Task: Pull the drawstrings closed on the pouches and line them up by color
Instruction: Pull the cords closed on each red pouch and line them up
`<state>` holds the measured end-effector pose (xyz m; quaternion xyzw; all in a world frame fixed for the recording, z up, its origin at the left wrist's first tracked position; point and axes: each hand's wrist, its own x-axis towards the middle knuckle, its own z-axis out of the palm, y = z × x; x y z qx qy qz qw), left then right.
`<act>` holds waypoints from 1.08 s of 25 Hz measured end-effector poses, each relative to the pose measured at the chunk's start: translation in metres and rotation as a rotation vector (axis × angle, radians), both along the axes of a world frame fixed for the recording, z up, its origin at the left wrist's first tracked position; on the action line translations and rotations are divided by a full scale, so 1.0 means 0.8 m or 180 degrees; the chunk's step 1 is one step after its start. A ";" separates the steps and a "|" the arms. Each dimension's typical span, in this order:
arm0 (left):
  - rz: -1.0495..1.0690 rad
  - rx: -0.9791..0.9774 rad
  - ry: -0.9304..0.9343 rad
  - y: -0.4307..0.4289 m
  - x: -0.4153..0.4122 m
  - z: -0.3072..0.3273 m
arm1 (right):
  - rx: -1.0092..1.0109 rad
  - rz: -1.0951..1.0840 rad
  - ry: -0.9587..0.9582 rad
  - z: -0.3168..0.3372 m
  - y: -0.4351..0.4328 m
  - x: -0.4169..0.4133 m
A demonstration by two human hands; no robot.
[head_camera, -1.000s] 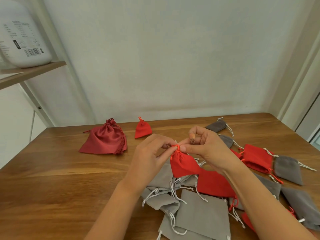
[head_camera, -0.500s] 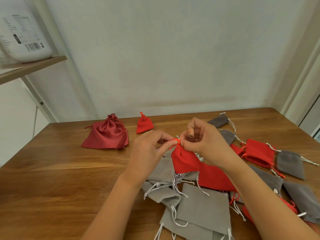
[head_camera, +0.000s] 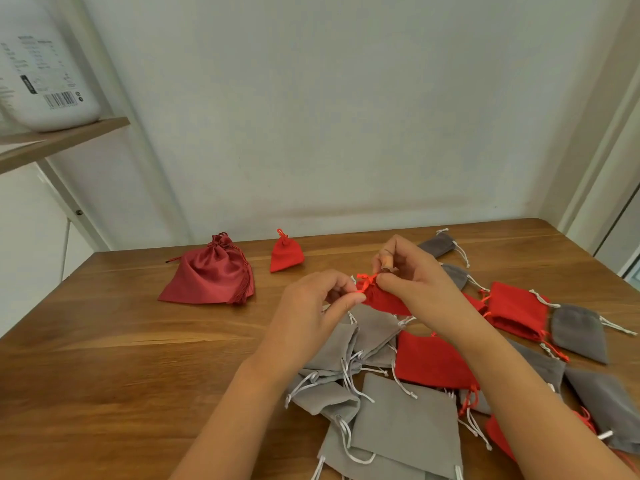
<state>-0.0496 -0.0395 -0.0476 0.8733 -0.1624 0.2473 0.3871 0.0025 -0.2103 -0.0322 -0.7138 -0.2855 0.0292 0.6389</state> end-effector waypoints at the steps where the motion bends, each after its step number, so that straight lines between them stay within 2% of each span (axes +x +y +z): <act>1: 0.0025 0.0057 -0.0038 0.001 0.001 -0.001 | 0.0154 0.0116 0.0166 -0.001 0.000 0.001; 4: 0.0050 -0.0278 0.0113 0.002 0.000 0.002 | 0.0040 0.0066 0.0002 -0.005 0.000 0.004; 7: -0.0110 -0.0505 0.0394 -0.005 -0.004 0.004 | -0.0810 -0.0343 -0.0910 -0.008 -0.004 0.004; 9: -0.0171 -0.0538 0.0477 -0.009 -0.005 0.004 | -0.1161 -0.0496 -0.1390 -0.008 -0.003 0.002; 14: -0.0243 -0.0775 0.0626 -0.009 -0.005 0.007 | -0.1168 -0.0611 -0.1837 -0.011 0.003 0.000; 16: -0.0321 -0.1000 0.0671 -0.009 -0.005 0.008 | -0.0948 -0.0632 -0.1586 -0.012 0.004 0.002; 18: -0.0276 -0.1223 0.0790 -0.003 -0.002 0.006 | -0.0269 -0.0303 -0.0629 -0.007 0.001 0.004; 20: -0.0234 -0.1170 0.0981 0.004 0.002 0.003 | 0.0463 0.0217 0.0191 -0.003 -0.003 0.008; 22: -0.0404 -0.1150 0.1228 0.007 0.005 0.001 | 0.0590 0.0362 0.0354 -0.001 -0.006 0.010; 27: -0.0642 -0.1476 0.1502 0.015 0.007 0.001 | 0.0498 0.0396 0.0248 -0.005 -0.003 0.010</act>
